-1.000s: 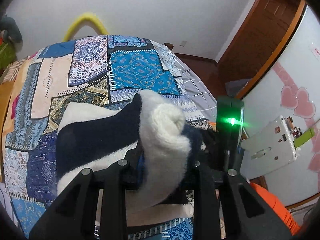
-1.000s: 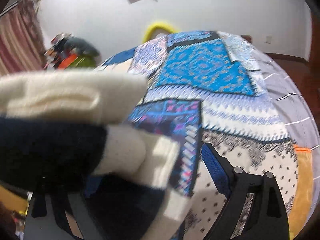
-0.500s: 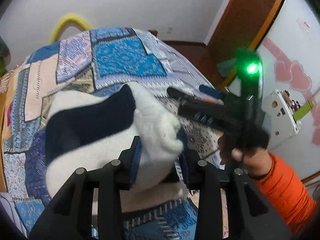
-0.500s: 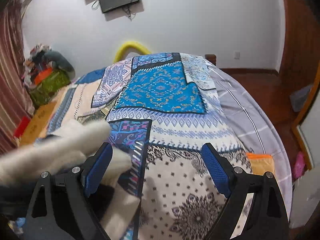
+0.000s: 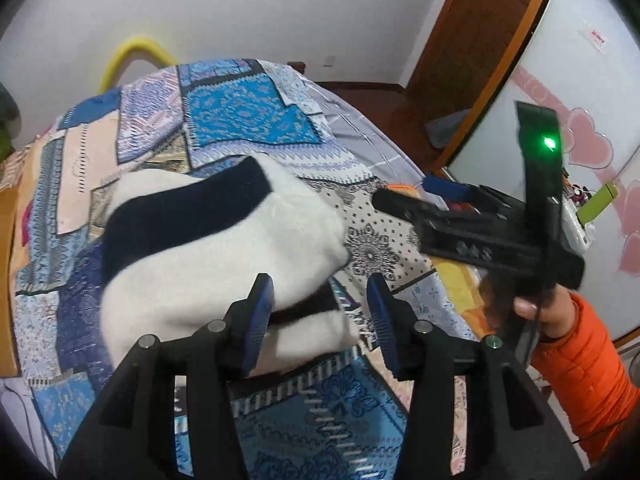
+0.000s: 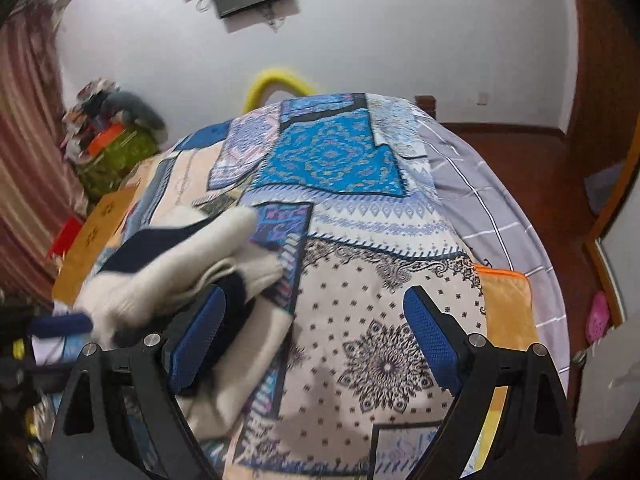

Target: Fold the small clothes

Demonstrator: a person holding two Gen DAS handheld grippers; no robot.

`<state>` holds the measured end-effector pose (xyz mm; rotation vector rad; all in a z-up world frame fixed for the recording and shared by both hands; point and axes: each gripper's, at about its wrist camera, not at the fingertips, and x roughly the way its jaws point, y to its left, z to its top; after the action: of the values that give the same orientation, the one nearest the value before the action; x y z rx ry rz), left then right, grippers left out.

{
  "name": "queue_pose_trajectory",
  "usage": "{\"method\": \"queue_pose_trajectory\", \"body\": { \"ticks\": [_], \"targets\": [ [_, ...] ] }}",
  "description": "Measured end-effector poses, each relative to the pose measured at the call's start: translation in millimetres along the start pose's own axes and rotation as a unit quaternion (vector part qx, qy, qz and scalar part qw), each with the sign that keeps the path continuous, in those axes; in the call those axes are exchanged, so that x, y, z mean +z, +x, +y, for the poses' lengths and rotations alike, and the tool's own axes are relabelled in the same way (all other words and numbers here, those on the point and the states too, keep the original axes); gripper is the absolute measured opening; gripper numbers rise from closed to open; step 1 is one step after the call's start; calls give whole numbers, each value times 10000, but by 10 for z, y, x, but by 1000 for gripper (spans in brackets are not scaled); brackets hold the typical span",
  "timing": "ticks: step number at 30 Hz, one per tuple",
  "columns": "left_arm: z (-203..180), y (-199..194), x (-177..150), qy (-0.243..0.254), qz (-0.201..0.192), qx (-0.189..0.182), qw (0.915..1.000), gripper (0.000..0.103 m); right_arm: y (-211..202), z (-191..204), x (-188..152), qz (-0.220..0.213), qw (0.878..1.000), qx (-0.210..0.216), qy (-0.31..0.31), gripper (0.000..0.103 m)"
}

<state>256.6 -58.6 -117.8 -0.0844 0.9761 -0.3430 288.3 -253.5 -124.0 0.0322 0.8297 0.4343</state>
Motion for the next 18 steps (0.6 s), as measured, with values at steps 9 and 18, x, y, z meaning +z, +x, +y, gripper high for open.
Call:
{"method": "queue_pose_trajectory", "body": {
  "ticks": [9,18],
  "targets": [
    [551,-351,-7,-238,-382,775,9960,55,-268,516,73,-240,9965,561,-567,89],
    [1198,-240,-101,-676,-209,1022,9922,60,348,646,77,694,9923,1029,27,66]
  ]
}}
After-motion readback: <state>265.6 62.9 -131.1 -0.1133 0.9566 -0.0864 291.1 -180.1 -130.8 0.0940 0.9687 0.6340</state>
